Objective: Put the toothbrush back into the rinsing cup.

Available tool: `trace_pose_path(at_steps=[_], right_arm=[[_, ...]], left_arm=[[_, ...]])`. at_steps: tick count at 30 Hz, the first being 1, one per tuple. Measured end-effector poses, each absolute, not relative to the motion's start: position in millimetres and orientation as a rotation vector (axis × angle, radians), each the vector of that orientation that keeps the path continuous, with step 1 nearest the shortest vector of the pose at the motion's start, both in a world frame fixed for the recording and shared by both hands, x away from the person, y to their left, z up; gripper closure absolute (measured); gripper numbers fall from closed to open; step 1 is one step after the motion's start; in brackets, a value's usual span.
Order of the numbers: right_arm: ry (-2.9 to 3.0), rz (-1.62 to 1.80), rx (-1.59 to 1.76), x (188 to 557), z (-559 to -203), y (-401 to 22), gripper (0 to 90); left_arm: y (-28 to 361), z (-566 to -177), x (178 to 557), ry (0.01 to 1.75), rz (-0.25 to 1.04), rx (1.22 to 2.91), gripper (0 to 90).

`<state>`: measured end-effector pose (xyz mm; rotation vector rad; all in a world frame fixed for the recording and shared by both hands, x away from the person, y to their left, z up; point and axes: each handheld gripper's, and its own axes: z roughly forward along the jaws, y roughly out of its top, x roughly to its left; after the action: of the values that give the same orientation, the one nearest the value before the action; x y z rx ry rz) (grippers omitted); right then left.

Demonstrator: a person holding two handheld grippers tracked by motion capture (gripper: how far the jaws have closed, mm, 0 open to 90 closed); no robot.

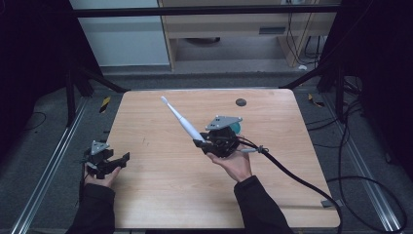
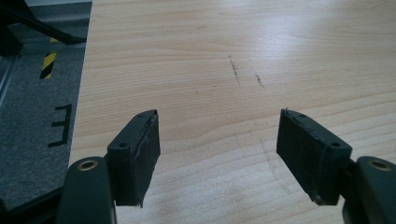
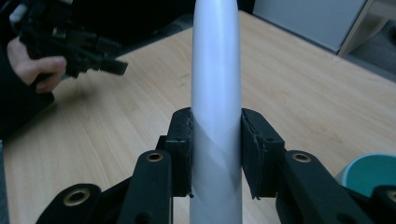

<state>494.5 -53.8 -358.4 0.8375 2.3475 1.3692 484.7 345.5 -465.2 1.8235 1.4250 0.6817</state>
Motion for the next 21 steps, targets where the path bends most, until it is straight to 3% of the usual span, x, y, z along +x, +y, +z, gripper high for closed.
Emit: trace_pose_path(at_steps=[21], right_arm=[[2.088,1.441,0.903,527.6,-333.9,-86.2,66.3]], left_arm=[[344.9,-465.5,485.0,1.423,0.682,1.824,29.7]])
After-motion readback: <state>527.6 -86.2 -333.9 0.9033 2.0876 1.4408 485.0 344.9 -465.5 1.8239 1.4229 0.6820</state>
